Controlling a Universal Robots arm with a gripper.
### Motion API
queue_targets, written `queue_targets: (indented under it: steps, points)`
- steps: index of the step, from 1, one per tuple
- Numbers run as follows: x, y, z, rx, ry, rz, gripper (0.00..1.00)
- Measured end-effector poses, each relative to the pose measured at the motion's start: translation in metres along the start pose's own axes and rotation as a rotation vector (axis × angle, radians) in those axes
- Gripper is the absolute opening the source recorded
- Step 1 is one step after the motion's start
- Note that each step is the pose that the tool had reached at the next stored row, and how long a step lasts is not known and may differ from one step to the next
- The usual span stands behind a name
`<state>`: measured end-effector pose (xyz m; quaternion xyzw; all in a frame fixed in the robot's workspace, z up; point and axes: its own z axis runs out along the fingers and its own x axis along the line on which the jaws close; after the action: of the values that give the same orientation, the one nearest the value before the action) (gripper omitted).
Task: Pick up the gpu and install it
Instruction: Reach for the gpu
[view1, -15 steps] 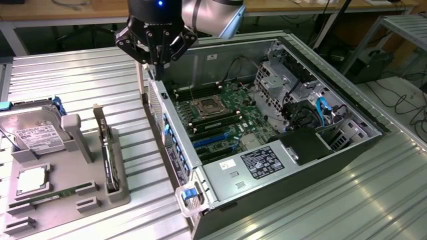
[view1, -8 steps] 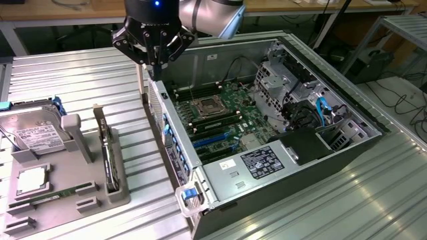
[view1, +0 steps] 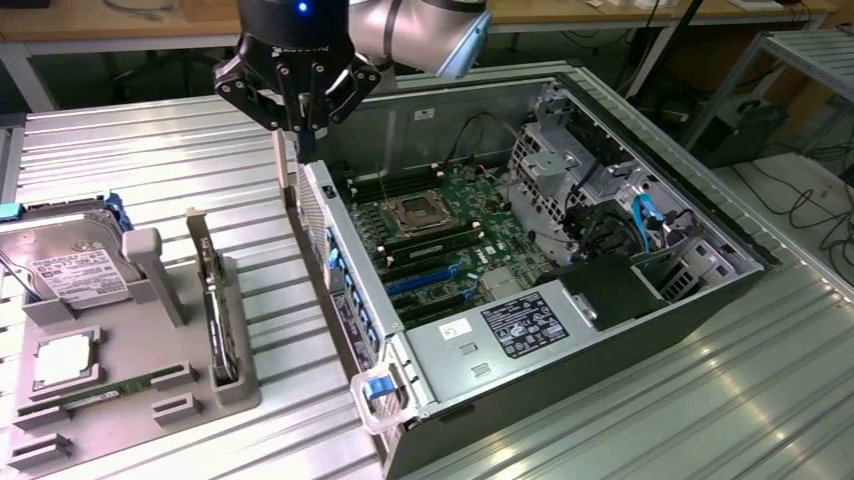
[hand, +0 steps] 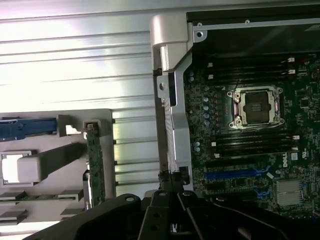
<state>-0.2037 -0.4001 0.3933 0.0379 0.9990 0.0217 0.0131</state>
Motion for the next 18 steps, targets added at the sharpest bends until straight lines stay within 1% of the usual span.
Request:
queue_targets:
  steps: [18]
  points:
    - [0.014,-0.0014,-0.0004,0.0,0.0,0.0,0.11]
